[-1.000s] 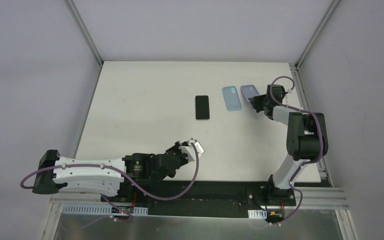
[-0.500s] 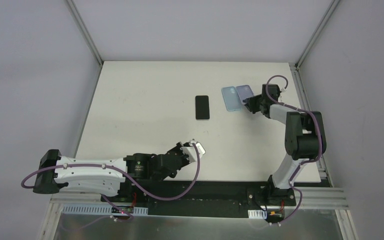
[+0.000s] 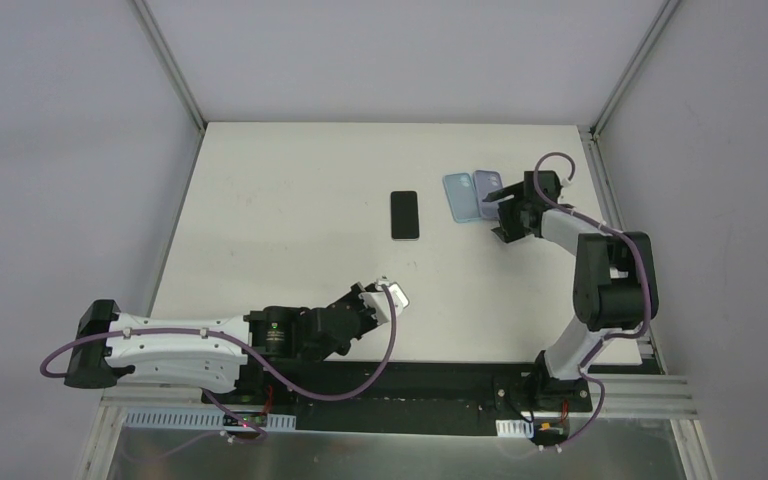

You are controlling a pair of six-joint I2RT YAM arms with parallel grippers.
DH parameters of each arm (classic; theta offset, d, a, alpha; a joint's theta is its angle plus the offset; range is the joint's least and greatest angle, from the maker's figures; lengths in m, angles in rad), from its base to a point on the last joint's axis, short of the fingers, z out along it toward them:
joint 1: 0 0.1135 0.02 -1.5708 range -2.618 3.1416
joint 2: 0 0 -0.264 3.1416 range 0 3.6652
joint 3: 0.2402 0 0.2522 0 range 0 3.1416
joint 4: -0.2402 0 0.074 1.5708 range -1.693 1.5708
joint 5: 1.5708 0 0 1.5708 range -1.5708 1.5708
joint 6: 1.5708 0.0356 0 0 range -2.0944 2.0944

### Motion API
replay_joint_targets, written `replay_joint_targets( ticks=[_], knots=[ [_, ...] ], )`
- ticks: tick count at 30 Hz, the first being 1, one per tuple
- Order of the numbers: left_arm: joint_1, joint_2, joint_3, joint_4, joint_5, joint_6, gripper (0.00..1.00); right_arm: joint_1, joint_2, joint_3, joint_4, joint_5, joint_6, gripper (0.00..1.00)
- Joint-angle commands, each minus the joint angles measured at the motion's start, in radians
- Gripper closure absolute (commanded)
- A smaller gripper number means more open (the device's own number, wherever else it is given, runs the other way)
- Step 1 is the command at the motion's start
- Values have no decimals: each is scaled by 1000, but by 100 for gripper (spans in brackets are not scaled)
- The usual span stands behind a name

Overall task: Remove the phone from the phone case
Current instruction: Place the phone case at the center of the board.

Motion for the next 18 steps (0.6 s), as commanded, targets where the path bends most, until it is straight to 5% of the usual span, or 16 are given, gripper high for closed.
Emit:
replay_joint_targets(
  ticks=[1,6,14,18],
  knots=[
    [-3,-37,37,63,-5,-6,100,-19,-77,-13,-58,39,-44,21],
    [-3,-30,43,63,2,-9,100,-26,-49,7,-64,19,-69,31],
    [-3,-31,42,63,2,-10,100,-29,43,93,-111,27,-59,34],
    [-3,-19,46,63,-6,-3,100,-34,73,152,-156,46,-60,51]
  ],
)
